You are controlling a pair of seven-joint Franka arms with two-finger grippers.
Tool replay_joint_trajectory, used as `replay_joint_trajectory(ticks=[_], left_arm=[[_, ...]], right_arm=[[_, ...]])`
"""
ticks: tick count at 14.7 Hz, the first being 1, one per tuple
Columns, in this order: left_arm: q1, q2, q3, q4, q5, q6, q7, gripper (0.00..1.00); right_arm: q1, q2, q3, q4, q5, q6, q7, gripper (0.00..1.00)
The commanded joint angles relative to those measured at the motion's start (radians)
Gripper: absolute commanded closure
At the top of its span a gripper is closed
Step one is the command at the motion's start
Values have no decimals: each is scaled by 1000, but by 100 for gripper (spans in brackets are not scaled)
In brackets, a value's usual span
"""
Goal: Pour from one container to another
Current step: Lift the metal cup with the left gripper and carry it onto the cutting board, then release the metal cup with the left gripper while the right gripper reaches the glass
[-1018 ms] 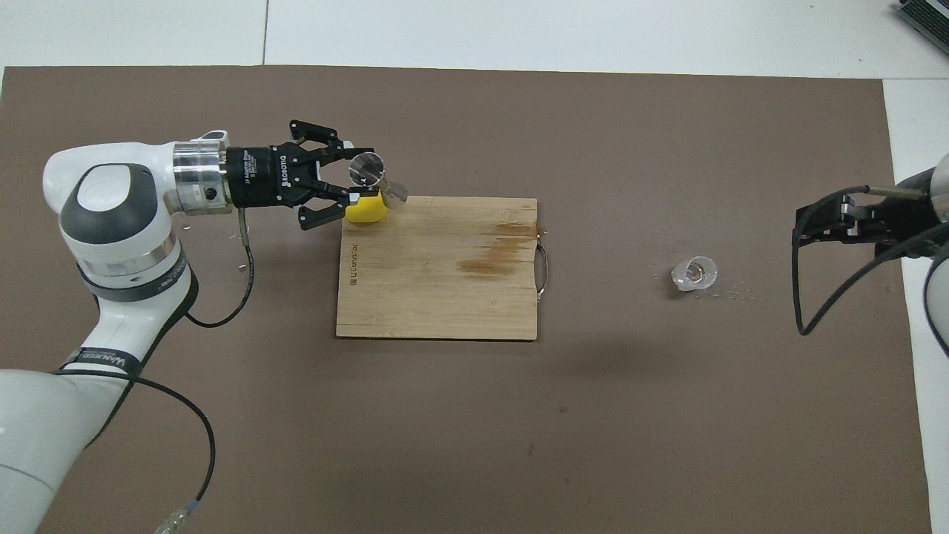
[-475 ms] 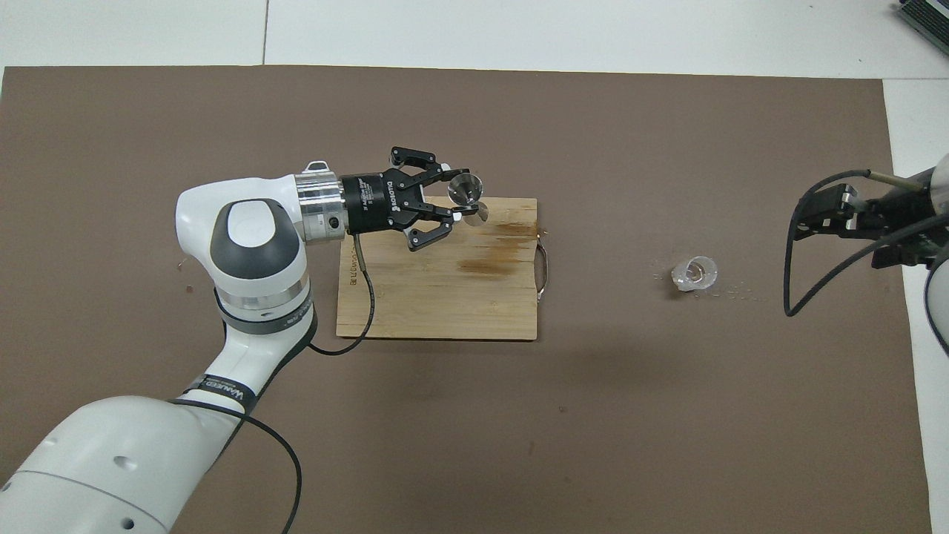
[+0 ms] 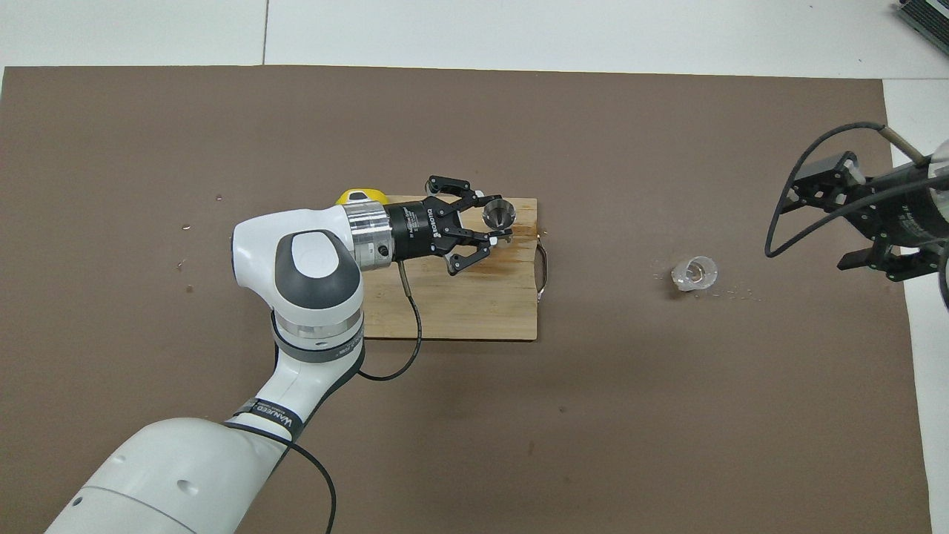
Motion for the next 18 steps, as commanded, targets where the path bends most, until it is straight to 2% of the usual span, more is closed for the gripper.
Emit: replay_joint_trajectory(ticks=[1, 6, 11, 12, 13, 14, 18], left_arm=[[-29, -14, 15, -34, -29, 30, -4, 100], [-58, -15, 17, -56, -34, 60, -2, 100], [-68, -12, 17, -56, -35, 91, -2, 100], [-68, -12, 17, -56, -34, 91, -2, 91], [-66, -14, 17, -56, -31, 91, -2, 35], [-66, -14, 15, -56, -29, 91, -4, 0], [-65, -14, 15, -54, -23, 89, -5, 0]], right_arm=[[-24, 15, 4, -28, 41, 67, 169, 0], [-78, 125, 2, -29, 142, 77, 359, 0], [-160, 203, 4, -81, 282, 156, 372, 0], [-161, 214, 4, -104, 317, 187, 377, 0], [-162, 226, 4, -132, 348, 208, 378, 0], [-167, 225, 4, -159, 357, 224, 375, 0], [-177, 217, 4, -224, 394, 233, 348, 0]])
